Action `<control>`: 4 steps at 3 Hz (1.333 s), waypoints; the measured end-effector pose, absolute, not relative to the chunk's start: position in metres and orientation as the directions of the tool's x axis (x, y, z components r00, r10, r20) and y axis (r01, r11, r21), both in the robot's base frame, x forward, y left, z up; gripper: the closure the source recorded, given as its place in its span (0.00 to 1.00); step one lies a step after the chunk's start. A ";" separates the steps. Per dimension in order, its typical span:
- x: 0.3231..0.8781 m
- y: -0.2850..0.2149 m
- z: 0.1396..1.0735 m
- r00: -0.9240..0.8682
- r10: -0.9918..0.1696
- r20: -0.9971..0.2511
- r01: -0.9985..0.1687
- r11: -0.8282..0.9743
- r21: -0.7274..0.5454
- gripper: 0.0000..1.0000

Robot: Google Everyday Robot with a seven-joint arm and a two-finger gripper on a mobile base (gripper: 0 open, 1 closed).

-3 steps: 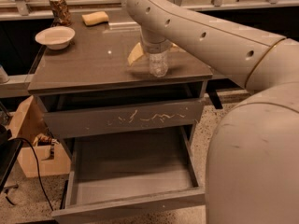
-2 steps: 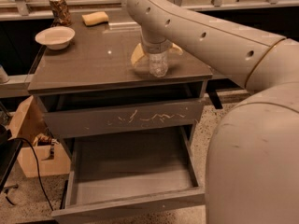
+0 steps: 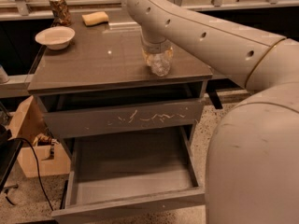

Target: Place water bottle into middle drawer

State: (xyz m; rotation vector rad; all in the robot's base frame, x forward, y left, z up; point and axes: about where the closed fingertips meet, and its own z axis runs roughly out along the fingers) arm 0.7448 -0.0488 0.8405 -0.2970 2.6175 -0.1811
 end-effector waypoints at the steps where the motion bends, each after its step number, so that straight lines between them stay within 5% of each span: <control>1: 0.745 -0.049 0.840 -0.853 -0.242 -0.462 -0.176 0.967 -0.182 0.94; 4: 0.744 -0.049 0.846 -0.852 -0.265 -0.452 -0.191 0.961 -0.202 1.00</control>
Offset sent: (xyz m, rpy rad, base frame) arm 0.0000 0.0000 0.0000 0.0000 0.0000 0.0000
